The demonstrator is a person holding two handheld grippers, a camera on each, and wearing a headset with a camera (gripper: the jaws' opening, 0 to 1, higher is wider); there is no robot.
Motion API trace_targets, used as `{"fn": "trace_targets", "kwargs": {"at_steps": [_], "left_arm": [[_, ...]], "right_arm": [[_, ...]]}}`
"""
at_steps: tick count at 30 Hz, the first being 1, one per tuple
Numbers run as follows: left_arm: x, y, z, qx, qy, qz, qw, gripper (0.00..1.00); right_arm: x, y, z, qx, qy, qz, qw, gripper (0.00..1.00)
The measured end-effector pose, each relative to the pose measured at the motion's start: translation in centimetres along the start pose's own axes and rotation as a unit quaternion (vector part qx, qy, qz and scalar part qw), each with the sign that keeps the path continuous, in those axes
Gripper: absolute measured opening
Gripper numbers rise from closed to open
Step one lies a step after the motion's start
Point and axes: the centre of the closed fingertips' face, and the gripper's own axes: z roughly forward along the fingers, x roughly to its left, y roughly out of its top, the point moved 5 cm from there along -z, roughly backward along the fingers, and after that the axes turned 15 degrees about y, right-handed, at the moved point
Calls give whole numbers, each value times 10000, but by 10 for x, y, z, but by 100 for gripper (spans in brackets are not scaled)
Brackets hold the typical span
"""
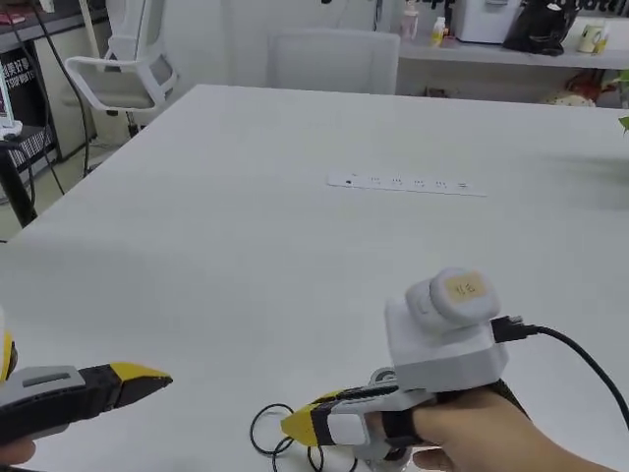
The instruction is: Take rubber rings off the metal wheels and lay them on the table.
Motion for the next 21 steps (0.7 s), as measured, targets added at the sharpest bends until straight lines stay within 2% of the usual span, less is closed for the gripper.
{"fn": "trace_targets", "kwargs": {"at_steps": [5, 10, 21], "left_arm": [[0, 0, -1, -2, 24, 20, 10000, 66], [2, 1, -1, -19, 66, 10, 10000, 66], [2, 2, -2, -14, 81, 16, 10000, 65]], "right_arm": [[-3, 0, -2, 130, -171, -266, 9994, 15], [-3, 10, -10, -116, -120, -244, 9996, 16], [-9, 29, -36, -625, -246, -283, 9973, 17]]}}
